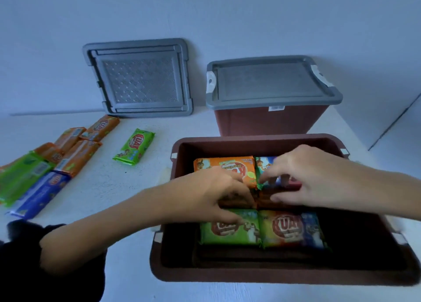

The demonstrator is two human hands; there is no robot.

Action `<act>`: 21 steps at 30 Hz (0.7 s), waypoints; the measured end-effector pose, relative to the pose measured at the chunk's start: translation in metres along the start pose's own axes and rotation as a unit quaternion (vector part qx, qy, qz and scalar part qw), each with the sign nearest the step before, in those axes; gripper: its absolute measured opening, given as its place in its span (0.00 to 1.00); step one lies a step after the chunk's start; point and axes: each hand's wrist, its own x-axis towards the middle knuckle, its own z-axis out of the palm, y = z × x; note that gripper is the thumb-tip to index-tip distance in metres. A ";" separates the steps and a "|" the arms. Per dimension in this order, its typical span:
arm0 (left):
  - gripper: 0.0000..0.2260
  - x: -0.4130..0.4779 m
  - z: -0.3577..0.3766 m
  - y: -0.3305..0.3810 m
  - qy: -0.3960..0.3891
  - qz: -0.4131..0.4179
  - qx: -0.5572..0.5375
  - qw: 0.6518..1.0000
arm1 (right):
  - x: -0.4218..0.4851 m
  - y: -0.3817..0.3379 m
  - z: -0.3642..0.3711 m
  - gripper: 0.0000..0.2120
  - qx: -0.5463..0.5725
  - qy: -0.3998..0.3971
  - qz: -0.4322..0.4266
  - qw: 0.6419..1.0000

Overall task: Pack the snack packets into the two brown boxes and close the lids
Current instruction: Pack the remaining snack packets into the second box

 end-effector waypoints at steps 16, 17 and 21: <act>0.22 -0.207 -0.016 -0.181 0.326 -0.443 -0.037 0.834 | 0.258 -0.111 -0.036 0.24 0.028 0.149 -0.164 0.975; 0.24 -0.219 -0.011 -0.192 0.325 -0.474 -0.043 0.817 | 0.274 -0.119 -0.030 0.25 0.025 0.137 -0.167 0.976; 0.29 -0.254 0.011 -0.231 0.294 -0.564 -0.049 0.770 | 0.330 -0.132 -0.002 0.32 0.009 0.052 -0.186 0.981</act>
